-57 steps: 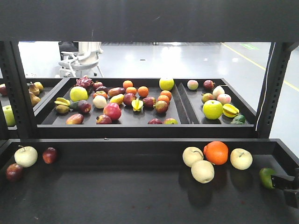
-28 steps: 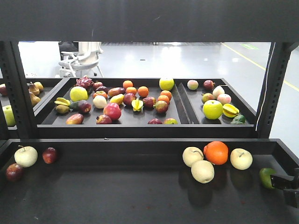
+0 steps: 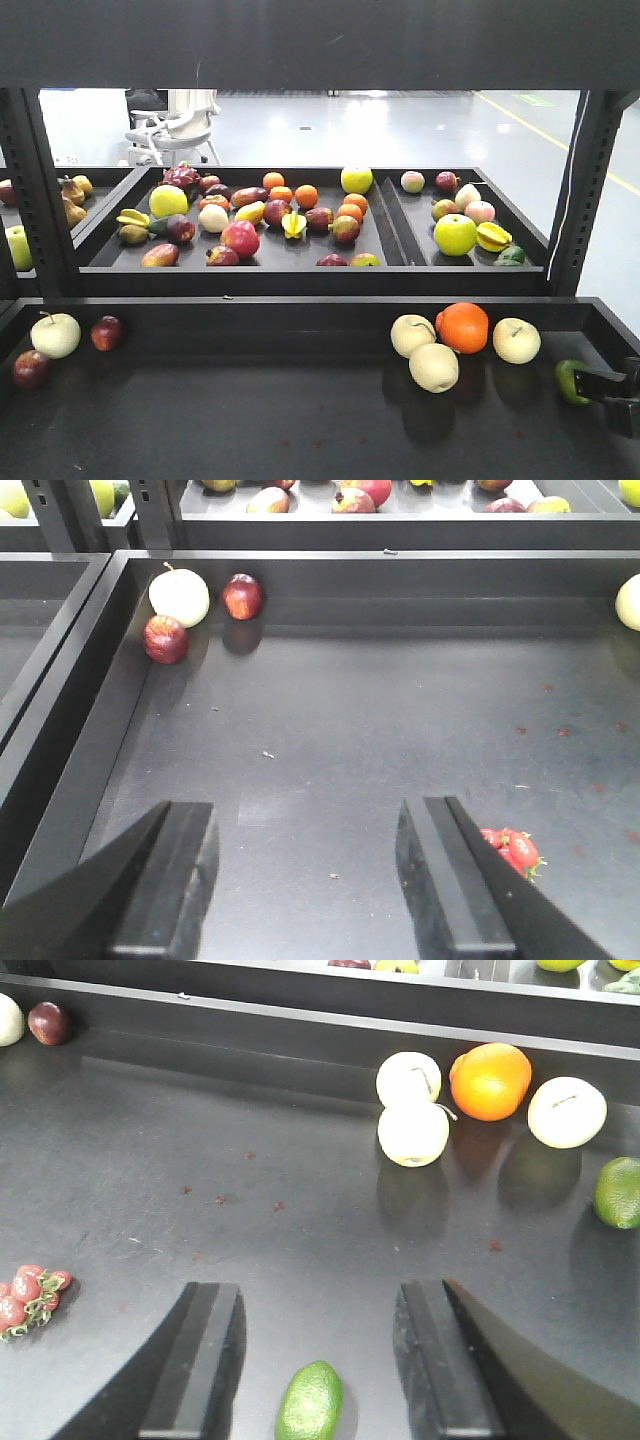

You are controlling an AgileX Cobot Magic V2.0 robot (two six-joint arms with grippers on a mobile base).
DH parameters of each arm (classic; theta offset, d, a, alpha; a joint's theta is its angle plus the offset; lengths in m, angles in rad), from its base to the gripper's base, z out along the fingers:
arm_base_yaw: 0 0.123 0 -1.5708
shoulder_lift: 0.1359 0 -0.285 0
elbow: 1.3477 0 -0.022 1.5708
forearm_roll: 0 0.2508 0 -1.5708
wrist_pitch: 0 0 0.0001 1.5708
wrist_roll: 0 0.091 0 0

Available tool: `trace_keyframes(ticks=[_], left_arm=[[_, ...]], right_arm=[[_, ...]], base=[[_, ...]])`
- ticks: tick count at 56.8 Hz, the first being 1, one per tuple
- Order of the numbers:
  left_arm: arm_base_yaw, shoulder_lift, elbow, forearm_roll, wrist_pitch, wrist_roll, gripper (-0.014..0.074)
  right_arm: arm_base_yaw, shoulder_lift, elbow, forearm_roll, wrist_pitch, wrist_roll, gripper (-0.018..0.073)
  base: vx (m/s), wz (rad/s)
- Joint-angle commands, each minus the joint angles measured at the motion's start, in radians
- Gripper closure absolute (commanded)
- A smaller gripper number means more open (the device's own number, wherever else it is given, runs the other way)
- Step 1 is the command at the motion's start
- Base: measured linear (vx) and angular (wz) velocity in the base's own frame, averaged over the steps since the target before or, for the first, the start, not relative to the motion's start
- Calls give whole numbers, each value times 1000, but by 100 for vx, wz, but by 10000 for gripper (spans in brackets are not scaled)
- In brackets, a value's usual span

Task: Pick snacks and fruit into basket
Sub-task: 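Lower the left gripper toward the red cherry-tomato cluster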

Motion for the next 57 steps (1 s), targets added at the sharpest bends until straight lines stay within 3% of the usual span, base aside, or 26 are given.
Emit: trace_keyframes(ticks=[1, 6, 15, 20, 35, 45, 51, 57], left_arm=[[-5, 4, -32, 14, -95, -4, 101], [-5, 22, -48, -28, -81, 33, 99], [-5, 139, -145, -175, 2, 173, 88], [-5, 215, -189, -196, -18, 238, 88], [-5, 360, -191, -198, -39, 280, 49], [-5, 484, -194, -300, -71, 294, -46], [-5, 553, -194, -373, -117, 364, -57], [-5, 627, -222, -486, -74, 515, -49]], right_arm=[[-2, -15, -33, 31, -43, -1, 163], [-2, -15, -33, 38, -27, 40, 157], [-2, -15, -33, 24, 6, 48, 80], [-2, -15, -33, 21, 4, 48, 20], [-2, -15, -33, 22, 12, 48, -28], [-2, -15, -33, 23, 12, 50, -27], [-2, -15, -33, 23, 12, 50, -27], [-2, -15, -33, 22, 11, 49, -27]], base=[[0, 0], [0, 0], [0, 0], [0, 0], [0, 0], [0, 0], [0, 0], [0, 0]])
